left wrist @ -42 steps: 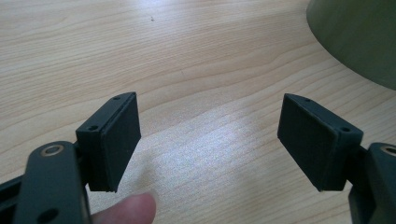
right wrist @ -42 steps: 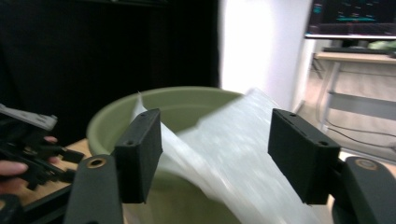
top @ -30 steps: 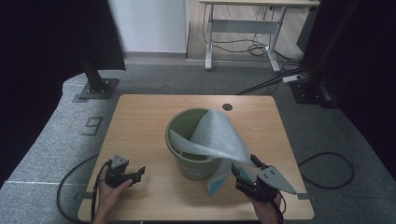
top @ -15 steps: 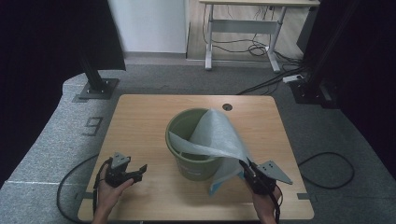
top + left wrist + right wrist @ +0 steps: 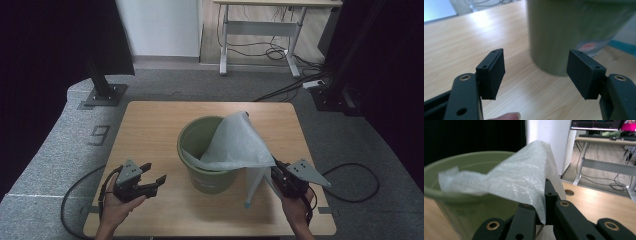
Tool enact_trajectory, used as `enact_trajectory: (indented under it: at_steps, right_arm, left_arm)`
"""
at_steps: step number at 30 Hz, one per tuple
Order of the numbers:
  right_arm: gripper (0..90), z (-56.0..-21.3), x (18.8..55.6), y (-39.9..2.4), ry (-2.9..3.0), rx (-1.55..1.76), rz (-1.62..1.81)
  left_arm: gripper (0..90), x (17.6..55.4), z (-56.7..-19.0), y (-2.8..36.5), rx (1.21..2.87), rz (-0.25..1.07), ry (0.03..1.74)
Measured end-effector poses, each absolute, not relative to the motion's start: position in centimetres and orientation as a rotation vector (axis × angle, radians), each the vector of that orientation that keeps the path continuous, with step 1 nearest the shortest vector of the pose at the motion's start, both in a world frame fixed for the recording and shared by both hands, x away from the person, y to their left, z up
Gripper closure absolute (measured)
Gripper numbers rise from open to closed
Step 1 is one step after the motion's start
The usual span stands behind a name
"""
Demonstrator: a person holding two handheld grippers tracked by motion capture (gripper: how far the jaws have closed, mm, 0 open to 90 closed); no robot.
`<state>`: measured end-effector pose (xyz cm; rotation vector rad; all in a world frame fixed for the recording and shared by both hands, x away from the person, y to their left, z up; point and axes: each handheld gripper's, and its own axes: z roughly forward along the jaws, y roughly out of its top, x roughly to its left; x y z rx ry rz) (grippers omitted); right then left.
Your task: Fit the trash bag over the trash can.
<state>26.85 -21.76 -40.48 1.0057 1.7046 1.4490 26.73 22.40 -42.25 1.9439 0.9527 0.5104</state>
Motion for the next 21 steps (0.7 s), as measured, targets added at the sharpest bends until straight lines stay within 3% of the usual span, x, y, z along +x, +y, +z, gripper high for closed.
enact_trajectory:
  at_steps: [13,21]
  right_arm:
    - [88.6,-35.4,27.6,-18.8,1.761,0.893,1.463]
    - [88.6,-34.8,27.9,-16.5,1.815,0.864,1.486]
  left_arm:
    - [32.8,26.4,-37.2,16.3,1.97,0.463,0.726]
    - [32.1,26.5,-37.6,14.7,1.99,0.434,0.691]
